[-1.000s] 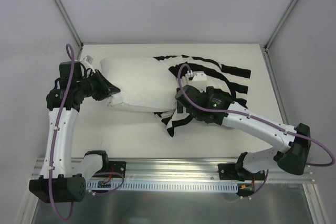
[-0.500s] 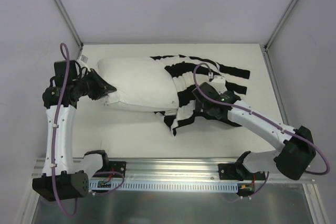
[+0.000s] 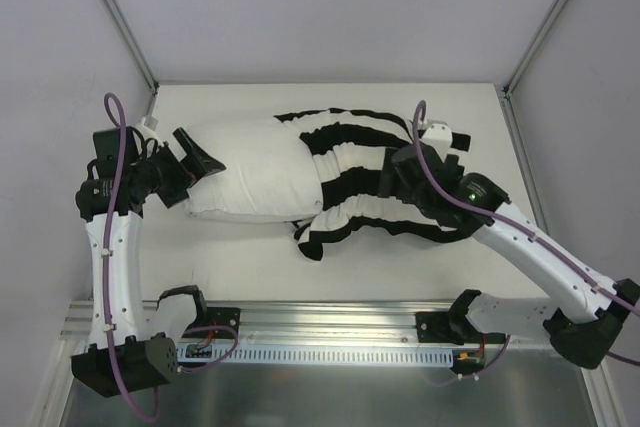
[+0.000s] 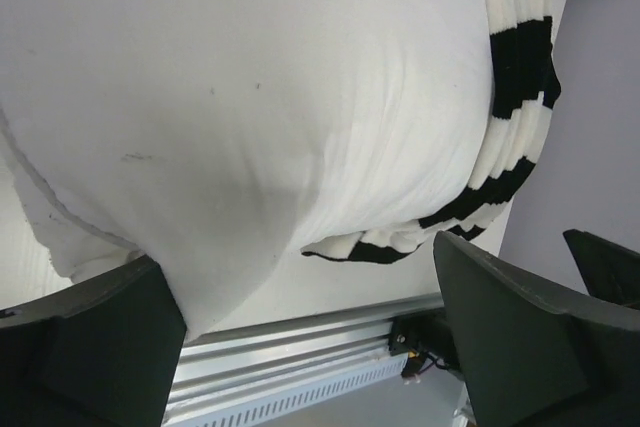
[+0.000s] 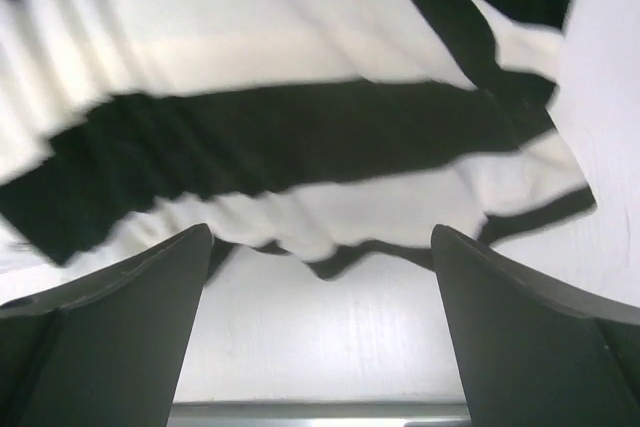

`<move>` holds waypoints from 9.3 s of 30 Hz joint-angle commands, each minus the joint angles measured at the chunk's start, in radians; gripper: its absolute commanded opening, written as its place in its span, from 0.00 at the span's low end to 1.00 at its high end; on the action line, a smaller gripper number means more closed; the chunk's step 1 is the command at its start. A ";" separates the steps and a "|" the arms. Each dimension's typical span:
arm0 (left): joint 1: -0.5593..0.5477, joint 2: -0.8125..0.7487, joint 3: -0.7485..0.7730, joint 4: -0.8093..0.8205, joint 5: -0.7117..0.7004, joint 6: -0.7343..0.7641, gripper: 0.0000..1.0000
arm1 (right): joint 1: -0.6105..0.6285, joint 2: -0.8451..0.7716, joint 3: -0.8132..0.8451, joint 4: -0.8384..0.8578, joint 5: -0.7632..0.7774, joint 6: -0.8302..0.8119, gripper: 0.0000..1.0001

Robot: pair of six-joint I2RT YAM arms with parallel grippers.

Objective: Remove the pillowcase from the pillow

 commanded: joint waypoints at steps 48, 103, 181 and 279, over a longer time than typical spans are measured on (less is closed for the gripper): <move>-0.191 0.160 0.211 -0.080 -0.258 -0.008 0.99 | 0.121 0.232 0.003 0.260 -0.321 -0.299 0.01; -0.290 0.477 0.234 0.035 -0.269 0.060 0.00 | -0.010 0.789 0.689 -0.116 0.009 -0.223 0.46; 0.277 0.484 0.478 0.046 -0.108 -0.124 0.00 | -0.112 -0.062 -0.567 0.144 -0.331 0.053 0.17; -0.722 0.369 0.203 0.179 -0.298 -0.035 0.00 | -0.816 -0.387 -0.156 -0.176 -0.821 -0.312 0.99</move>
